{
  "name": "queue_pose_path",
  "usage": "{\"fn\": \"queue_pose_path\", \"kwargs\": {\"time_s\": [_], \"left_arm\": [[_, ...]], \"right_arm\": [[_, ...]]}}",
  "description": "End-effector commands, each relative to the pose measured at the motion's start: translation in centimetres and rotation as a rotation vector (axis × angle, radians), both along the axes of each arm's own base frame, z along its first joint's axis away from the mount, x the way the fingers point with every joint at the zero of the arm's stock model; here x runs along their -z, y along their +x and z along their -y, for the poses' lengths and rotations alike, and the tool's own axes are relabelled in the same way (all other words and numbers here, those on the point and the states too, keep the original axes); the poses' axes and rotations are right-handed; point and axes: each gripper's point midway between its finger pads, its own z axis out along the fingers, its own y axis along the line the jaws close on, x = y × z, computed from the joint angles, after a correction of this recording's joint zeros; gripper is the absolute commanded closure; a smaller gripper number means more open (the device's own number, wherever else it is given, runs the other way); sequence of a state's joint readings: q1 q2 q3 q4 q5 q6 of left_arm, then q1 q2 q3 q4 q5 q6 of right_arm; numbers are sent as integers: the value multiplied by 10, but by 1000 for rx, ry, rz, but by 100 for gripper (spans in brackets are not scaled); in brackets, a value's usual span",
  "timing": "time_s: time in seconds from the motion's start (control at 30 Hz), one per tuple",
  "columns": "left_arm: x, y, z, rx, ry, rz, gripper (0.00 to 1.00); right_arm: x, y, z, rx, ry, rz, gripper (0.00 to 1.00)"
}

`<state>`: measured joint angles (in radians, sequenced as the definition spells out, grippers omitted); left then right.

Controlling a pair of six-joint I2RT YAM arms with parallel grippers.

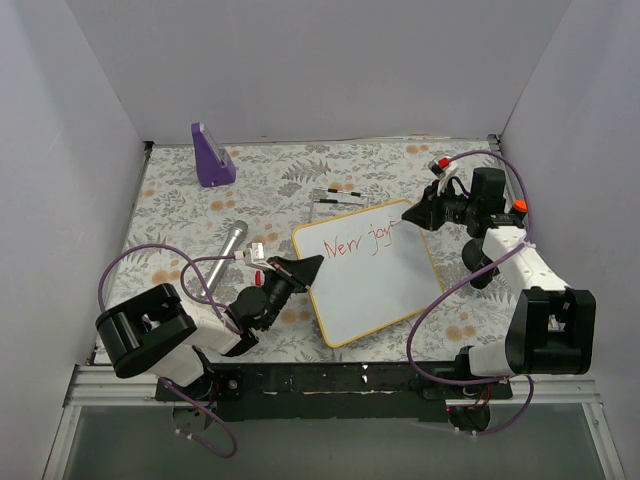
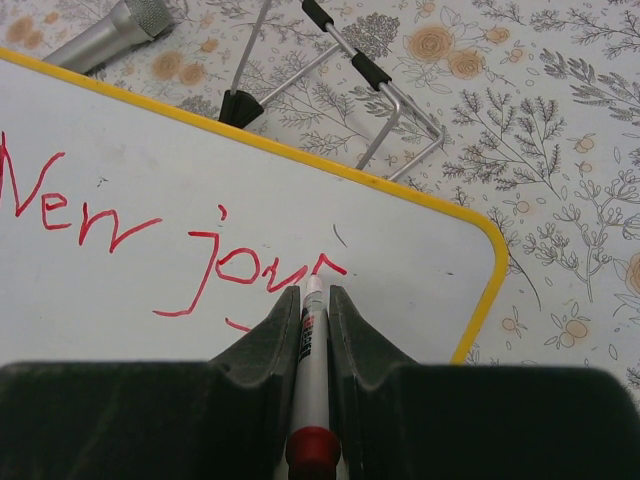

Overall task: Write a sentence on the whiteboard
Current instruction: Write on the whiteboard with the whiteboard marker without the cap.

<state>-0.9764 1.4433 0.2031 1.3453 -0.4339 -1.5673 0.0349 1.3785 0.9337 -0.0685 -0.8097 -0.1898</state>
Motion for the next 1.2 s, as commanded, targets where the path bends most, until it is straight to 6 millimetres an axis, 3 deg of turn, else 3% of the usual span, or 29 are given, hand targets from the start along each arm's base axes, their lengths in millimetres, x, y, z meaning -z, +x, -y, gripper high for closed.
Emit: {"fn": "queue_pose_path", "kwargs": {"time_s": [0.0, 0.3, 0.83, 1.1, 1.17], "left_arm": [[-57, -11, -4, 16, -95, 213, 100], [-58, -12, -4, 20, -95, 215, 100], [-57, -11, -4, 18, -98, 214, 100], [-55, -11, -2, 23, -99, 209, 100], [-55, -11, -3, 21, -97, 208, 100]], "right_arm": [[-5, -6, 1, -5, -28, 20, 99], [-2, 0, 16, 55, -53, 14, 99], [8, -22, 9, -6, -45, -46, 99], [-11, -29, -9, -59, -23, -22, 99], [-34, -29, -10, -61, -16, 28, 99]]}}
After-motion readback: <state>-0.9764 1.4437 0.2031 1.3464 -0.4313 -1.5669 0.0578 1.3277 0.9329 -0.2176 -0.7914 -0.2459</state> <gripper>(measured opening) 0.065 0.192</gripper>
